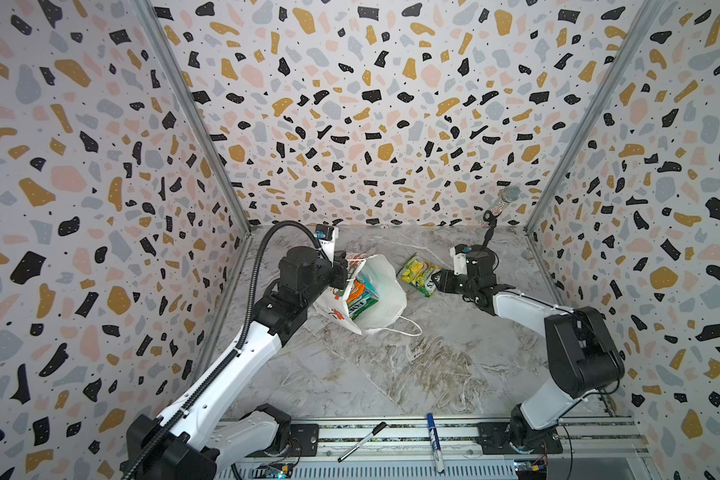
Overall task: Take the snacks out of the paper bag
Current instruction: 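Move the open right gripper back into the bag opening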
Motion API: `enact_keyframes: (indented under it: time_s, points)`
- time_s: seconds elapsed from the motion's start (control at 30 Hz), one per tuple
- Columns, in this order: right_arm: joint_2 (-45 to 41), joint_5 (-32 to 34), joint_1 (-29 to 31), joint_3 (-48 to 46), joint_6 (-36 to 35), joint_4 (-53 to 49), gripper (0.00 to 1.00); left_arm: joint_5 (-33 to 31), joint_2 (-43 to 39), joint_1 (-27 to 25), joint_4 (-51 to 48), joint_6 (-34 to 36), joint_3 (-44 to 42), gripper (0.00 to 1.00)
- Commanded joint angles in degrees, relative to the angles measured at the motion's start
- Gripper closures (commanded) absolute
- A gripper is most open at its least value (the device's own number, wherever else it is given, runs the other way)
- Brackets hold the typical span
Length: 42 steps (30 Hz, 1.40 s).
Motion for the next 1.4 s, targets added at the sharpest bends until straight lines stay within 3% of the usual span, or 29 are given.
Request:
enact_keyframes:
  time_s: [0.0,0.13,0.33,0.83,1.13,1.37]
  points:
    - [-6.9,-1.7,1.5,-2.9,-3.1,5.7,0.47,0.3,-0.5,0.1,1.4,0.8,0.2,1.0]
    - [-13.4,-4.1,4.4,-6.8,-6.4,10.3,0.47,0.5,-0.5,0.1,1.4,0.8,0.3,1.0]
    - [-17.4,-12.8,7.0,-7.8,-8.4,13.7,0.47,1.0,-0.6,0.1,1.5,0.8,0.3,1.0]
    - [-11.7,-12.1,21.8,0.0,-20.5,5.1,0.51,0.8,-0.8,0.1,1.5,0.8,0.2,1.0]
    - [-2.7,-2.3,27.9,6.5,-26.9,-0.4,0.53,0.8,-0.9,0.0,1.5,0.8,0.2,1.0]
    - [4.7,10.0,30.7,12.0,-31.0,-3.7,0.55,0.9,-0.8,0.0,1.4,0.8,0.2,1.0]
